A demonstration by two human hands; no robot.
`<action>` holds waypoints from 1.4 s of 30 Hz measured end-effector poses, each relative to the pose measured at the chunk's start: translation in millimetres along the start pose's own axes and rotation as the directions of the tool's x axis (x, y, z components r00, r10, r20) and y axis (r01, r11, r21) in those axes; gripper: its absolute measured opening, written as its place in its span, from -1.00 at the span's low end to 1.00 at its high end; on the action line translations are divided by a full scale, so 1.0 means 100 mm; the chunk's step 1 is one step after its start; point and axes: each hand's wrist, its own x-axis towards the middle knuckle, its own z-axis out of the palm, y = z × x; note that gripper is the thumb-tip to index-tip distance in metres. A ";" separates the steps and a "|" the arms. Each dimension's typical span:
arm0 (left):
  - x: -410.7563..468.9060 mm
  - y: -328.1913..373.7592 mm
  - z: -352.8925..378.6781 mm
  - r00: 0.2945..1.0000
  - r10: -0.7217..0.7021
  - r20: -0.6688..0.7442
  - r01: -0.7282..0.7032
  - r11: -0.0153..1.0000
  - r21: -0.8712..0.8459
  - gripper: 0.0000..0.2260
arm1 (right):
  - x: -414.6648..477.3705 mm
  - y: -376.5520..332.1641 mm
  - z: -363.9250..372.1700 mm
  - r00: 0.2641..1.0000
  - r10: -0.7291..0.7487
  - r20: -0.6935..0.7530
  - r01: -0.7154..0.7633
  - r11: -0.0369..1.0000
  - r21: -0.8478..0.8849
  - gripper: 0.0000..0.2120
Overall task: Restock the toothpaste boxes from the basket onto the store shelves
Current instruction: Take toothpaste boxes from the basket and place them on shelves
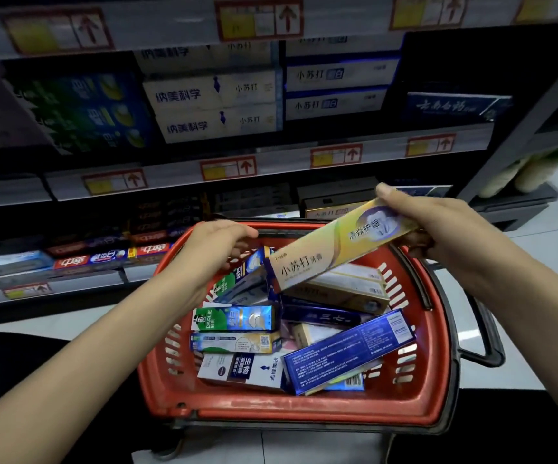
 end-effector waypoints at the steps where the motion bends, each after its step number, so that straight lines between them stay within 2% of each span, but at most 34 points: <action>1: 0.00 0.00 0.00 1.000 -0.020 0.004 0.020 1.000 -0.023 -0.79 | 0.01 -0.01 0.00 0.999 0.032 -0.022 -0.030 0.996 0.084 -0.59; 4: -0.03 0.03 0.03 0.990 -0.074 0.118 0.092 0.985 -0.147 -0.61 | 0.08 0.01 0.01 0.996 0.095 0.002 -0.091 0.947 0.308 -0.62; 7: -0.08 0.06 0.05 0.974 -0.039 0.223 0.108 0.945 -0.309 -0.53 | 0.09 0.04 0.06 0.995 0.078 0.063 -0.098 0.894 0.437 -0.69; 9: -0.11 0.10 0.05 0.981 0.013 0.193 0.065 0.917 -0.393 -0.53 | 0.10 0.04 0.11 0.996 0.073 0.047 -0.087 0.872 0.481 -0.74; 12: -0.16 0.16 0.02 0.989 0.091 0.115 -0.035 0.909 -0.416 -0.57 | 0.11 0.06 0.12 0.997 0.080 -0.004 -0.063 0.820 0.569 -0.81; 27: -0.18 0.15 -0.01 0.982 0.144 0.119 -0.085 0.913 -0.399 -0.56 | 0.08 0.02 0.16 0.992 0.116 -0.038 -0.071 0.801 0.594 -0.83; 30: -0.20 0.17 -0.01 0.977 0.176 0.119 -0.106 0.891 -0.440 -0.58 | 0.08 0.01 0.15 0.993 0.112 -0.048 -0.059 0.783 0.620 -0.85; 33: -0.21 0.19 -0.01 0.973 0.197 0.119 -0.113 0.859 -0.499 -0.60 | 0.08 0.02 0.15 0.992 0.111 -0.065 -0.043 0.761 0.648 -0.78; 38: -0.18 0.17 -0.02 0.941 0.321 0.108 -0.220 0.821 -0.527 -0.73 | 0.10 0.04 0.12 0.990 0.126 -0.061 -0.043 0.690 0.723 -0.73; 40: -0.15 0.15 -0.02 0.918 0.384 0.098 -0.283 0.810 -0.513 -0.71 | 0.10 0.02 0.11 0.991 0.127 -0.046 -0.052 0.675 0.736 -0.64; 42: -0.15 0.15 -0.02 0.898 0.431 0.094 -0.329 0.796 -0.508 -0.65 | 0.11 0.03 0.11 0.990 0.130 -0.057 -0.048 0.686 0.726 -0.64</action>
